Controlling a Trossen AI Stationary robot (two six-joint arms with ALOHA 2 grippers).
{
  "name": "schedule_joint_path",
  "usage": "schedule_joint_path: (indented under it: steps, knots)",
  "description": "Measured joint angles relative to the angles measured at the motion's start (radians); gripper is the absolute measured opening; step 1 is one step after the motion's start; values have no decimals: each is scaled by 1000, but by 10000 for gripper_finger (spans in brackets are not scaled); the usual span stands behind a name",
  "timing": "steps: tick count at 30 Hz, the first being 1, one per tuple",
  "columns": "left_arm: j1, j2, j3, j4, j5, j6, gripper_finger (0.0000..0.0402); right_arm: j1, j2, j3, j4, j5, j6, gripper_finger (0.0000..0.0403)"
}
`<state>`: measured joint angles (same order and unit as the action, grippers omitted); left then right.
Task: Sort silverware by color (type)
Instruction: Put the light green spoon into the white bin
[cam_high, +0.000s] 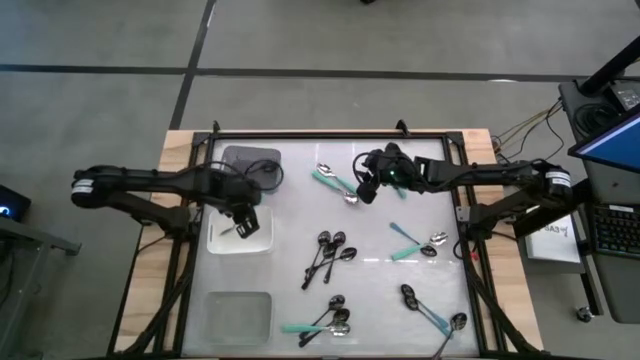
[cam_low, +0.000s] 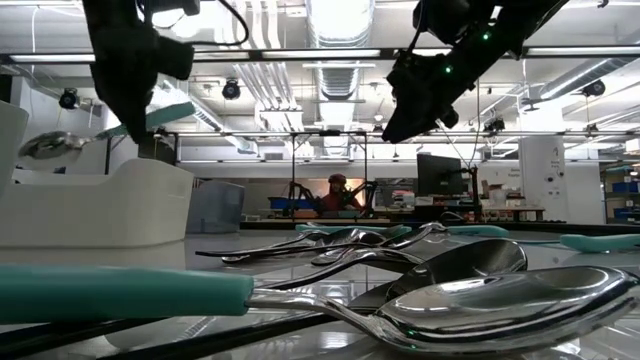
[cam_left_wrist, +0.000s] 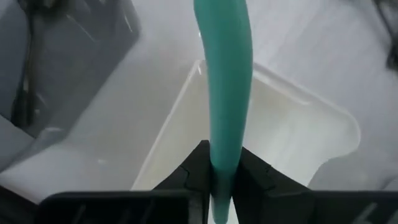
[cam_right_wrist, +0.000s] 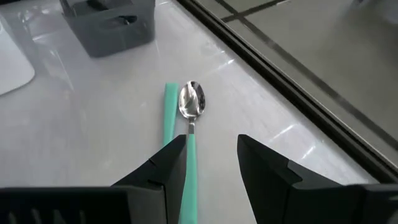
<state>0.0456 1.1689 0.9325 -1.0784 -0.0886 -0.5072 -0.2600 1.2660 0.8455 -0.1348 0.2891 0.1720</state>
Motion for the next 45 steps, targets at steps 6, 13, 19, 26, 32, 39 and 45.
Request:
schedule_joint_path:
  steps: [6,13,19,26,32,39,45]
  knots:
    - [-1,78,1,-22,15,-3,113,0,0,0,-50,-1,59,134]
    - [-5,132,91,-19,89,66,130,0,0,0,-73,-10,141,134]
    - [-8,164,223,58,48,201,112,0,34,0,-98,-10,172,134]
    - [-5,252,250,334,-17,469,106,0,82,0,-148,-10,171,134]
    - [9,411,236,613,-34,657,106,17,66,0,-246,-4,178,134]
    - [88,631,339,641,-34,768,106,34,39,0,-285,0,174,134]
    - [161,765,468,587,23,880,106,36,37,0,-280,0,163,134]
